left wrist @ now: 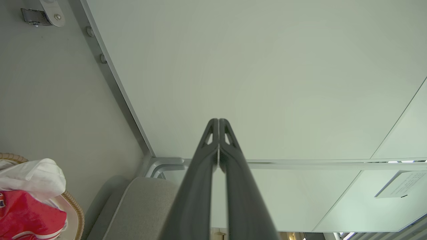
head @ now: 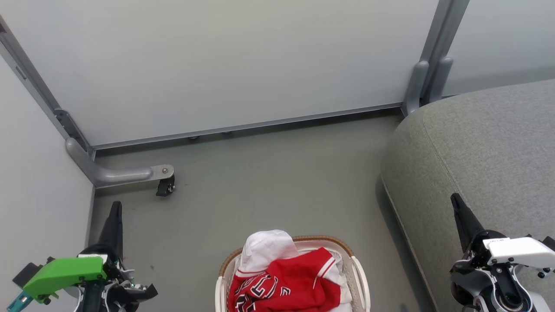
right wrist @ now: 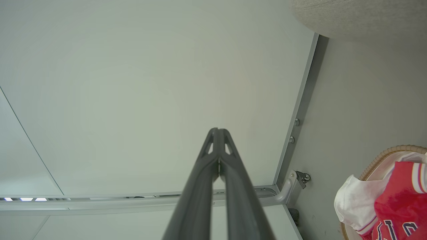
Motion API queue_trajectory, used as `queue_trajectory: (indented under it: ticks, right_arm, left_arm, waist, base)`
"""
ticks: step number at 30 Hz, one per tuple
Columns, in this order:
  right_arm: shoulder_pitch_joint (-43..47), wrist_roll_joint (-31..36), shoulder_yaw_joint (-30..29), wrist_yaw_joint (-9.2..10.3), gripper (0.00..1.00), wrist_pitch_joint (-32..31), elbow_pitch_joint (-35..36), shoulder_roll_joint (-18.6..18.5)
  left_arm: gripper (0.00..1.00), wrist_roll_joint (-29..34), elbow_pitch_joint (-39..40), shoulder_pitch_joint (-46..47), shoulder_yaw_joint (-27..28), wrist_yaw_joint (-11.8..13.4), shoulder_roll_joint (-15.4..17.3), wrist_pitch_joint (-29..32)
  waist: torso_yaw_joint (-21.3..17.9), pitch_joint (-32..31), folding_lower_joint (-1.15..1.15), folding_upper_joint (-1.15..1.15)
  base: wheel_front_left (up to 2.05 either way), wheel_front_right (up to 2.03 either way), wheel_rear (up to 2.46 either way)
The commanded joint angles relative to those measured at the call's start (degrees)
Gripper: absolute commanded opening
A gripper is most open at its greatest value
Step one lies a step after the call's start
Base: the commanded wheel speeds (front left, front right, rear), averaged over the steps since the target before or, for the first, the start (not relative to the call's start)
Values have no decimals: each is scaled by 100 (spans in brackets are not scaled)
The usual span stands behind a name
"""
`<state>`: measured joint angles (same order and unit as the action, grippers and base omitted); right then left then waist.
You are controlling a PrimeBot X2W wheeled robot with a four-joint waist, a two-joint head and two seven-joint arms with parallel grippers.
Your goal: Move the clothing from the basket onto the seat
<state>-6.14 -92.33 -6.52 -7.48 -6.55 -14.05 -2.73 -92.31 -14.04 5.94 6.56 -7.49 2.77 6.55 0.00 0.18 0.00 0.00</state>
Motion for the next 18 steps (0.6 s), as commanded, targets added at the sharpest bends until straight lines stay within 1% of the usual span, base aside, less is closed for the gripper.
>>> queue_trajectory:
  ticks: [1,2,3,4,5,6,7,18]
  right_arm:
    - [-13,-16,-6,-1,0,-10,17,-35]
    - [1,1,2,-1,100,3,0,0]
    - [23,1,2,0,100,1,-53,18]
    - [46,5,15,0,0,8,-86,31]
    - [101,2,13,1,100,1,-157,56]
    - [124,6,23,1,0,9,-192,67]
    - [138,18,47,1,100,32,-212,71]
    - [186,330,215,1,100,343,-239,56]
  left_arm:
    - [0,-16,8,71,3,-13,24,9]
    - [100,0,0,-1,-2,0,0,-2]
    - [100,0,-65,-18,-4,1,-9,-4]
    - [0,2,-99,-39,-14,1,-15,-11]
    - [100,0,-167,-96,-15,1,-29,-5]
    - [0,2,-195,-125,-27,1,-34,-12]
    - [100,8,-203,-144,-61,1,-36,-37]
    - [100,193,-82,-224,-358,1,-27,-347]
  waist:
    - [0,0,0,0]
    - [0,0,0,0]
    - [0,0,0,0]
    - [0,0,0,0]
    - [0,0,0,0]
    - [0,0,0,0]
    - [0,-1,0,0]
    - [2,-4,0,0]
  base:
    - [0,0,0]
    - [0,0,0]
    - [0,0,0]
    - [0,0,0]
    - [0,0,0]
    - [0,0,0]
    - [0,0,0]
    - [0,0,0]
